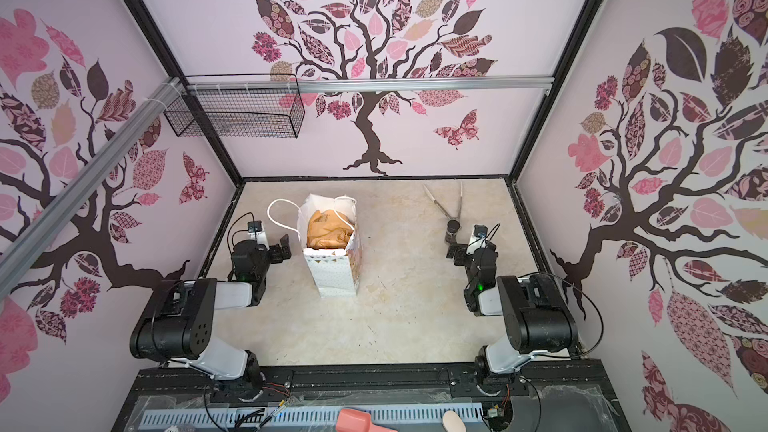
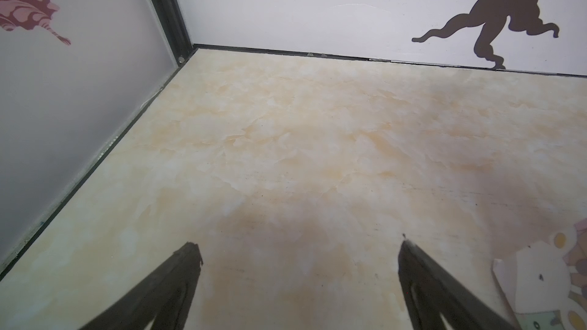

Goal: Take the snacks out of the paper bag

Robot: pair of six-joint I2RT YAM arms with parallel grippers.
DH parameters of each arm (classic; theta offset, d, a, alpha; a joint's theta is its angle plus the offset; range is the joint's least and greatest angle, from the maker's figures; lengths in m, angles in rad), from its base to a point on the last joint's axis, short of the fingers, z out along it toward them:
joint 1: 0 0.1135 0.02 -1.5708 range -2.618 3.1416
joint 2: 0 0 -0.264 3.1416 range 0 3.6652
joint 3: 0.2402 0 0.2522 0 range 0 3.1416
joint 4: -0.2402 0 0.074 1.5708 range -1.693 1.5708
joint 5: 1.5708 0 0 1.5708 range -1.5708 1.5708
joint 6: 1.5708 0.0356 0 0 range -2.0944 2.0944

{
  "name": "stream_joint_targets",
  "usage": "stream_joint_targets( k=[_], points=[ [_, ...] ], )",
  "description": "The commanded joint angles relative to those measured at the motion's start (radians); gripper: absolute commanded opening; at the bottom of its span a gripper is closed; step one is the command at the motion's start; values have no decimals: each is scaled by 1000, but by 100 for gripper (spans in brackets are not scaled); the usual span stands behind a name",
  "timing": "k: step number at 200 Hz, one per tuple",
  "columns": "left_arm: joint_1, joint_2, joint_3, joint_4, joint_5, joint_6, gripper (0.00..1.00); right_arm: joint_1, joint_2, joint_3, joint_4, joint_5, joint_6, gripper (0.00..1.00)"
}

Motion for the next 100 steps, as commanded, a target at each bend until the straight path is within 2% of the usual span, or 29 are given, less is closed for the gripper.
stream_joint_targets(
  k=[1,100],
  points=[
    [-3,-8,-16,26,3,9,99,2,8,5,6,-5,-6,100],
    [-2,-8,-17,27,3,11,99,1,7,7,1,-8,-6,99]
  ],
)
